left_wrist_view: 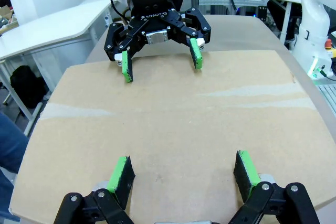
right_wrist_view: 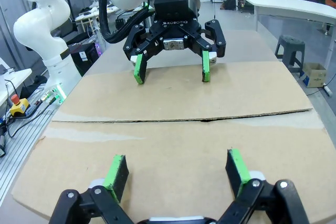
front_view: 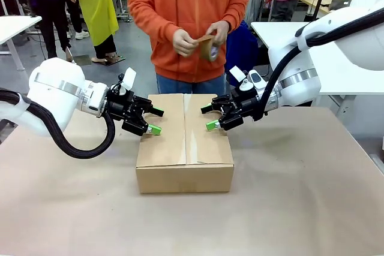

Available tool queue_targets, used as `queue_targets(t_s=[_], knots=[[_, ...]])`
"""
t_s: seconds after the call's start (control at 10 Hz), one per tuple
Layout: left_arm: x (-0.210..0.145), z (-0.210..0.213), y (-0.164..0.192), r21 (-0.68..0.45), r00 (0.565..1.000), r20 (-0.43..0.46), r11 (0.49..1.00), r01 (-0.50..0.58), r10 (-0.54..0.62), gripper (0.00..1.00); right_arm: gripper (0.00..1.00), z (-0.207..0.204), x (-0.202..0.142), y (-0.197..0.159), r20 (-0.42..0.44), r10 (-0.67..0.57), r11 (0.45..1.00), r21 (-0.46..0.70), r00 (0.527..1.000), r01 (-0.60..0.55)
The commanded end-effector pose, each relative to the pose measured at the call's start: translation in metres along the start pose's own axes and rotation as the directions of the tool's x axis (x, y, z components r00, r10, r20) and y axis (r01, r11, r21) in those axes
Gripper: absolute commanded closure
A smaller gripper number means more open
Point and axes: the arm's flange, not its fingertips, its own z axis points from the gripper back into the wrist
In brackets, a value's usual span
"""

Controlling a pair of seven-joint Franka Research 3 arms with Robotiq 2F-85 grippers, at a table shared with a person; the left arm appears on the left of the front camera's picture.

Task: Pack the gift set into the box.
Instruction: Press and hold the closed box until the human finishes sealing it.

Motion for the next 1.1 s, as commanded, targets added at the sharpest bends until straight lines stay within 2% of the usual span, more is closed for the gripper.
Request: queue_targets(t_s=[0.0,1.0], knots=[[-0.0011,-0.0003,-0.0014,0.002,1.0,-0.006,1.0,0.008,-0.008,0.0,0.0,-0.0003,-0.0027,0.0,-0.003,-0.005,1.0,-0.002,1.0,0.005],[-0.0011,-0.0003,-0.0014,0.002,1.0,-0.006,1.0,0.008,-0.008,0.0,0.0,-0.0003,-0.0027,0.0,-0.003,-0.005,1.0,-0.002,1.0,0.005]])
